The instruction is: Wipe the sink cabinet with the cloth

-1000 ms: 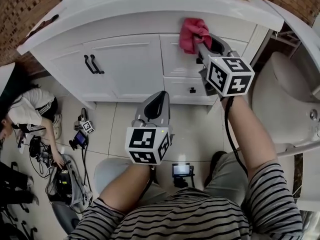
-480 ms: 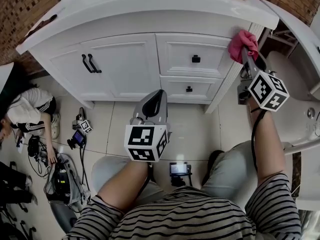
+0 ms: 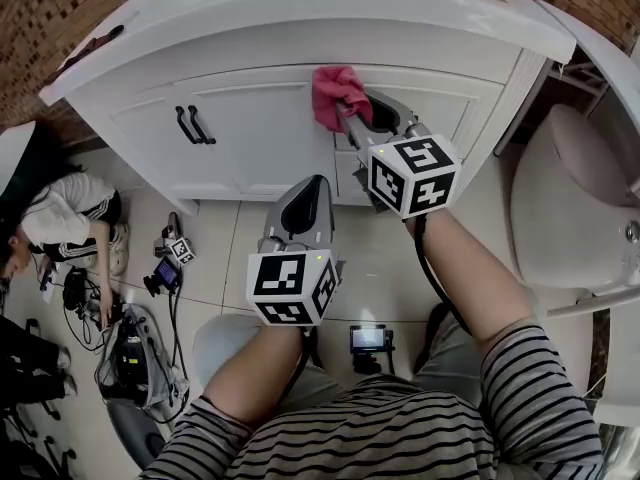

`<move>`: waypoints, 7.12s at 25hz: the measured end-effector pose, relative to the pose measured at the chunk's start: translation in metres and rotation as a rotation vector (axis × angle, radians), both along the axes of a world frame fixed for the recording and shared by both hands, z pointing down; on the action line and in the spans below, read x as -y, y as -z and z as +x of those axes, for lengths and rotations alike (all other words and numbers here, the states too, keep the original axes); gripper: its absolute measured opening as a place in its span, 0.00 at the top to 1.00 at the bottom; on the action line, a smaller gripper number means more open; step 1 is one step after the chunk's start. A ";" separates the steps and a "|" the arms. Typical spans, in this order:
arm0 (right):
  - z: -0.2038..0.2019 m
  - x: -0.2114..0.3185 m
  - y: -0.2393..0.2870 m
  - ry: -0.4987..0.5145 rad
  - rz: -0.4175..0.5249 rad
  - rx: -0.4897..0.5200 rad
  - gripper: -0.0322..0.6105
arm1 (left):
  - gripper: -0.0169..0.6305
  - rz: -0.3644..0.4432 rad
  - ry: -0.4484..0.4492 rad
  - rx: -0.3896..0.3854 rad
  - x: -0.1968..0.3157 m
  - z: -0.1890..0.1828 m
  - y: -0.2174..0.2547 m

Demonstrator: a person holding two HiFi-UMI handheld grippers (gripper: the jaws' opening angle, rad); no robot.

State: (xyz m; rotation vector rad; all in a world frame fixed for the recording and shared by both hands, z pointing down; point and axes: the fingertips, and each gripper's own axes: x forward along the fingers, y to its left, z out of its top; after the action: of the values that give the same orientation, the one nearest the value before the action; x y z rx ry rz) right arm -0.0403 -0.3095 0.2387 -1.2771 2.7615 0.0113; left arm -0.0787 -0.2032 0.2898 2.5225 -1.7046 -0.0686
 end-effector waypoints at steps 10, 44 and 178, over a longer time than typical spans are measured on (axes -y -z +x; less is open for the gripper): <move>0.093 0.018 -0.019 -0.211 0.053 -0.144 0.83 | 0.98 0.003 -0.013 0.004 0.003 -0.003 -0.001; 0.078 0.035 -0.145 -0.154 -0.178 -0.143 0.82 | 0.98 0.008 0.008 -0.008 0.010 -0.009 0.000; 0.189 -0.123 -0.107 -0.393 -0.252 0.063 0.84 | 0.98 -0.043 -0.066 0.112 -0.015 0.037 -0.031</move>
State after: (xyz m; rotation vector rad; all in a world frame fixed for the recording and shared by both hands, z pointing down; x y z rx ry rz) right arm 0.1483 -0.1869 0.3457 -1.8274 2.4733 -0.3500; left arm -0.0422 -0.1881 0.3207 2.5940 -1.6407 0.1154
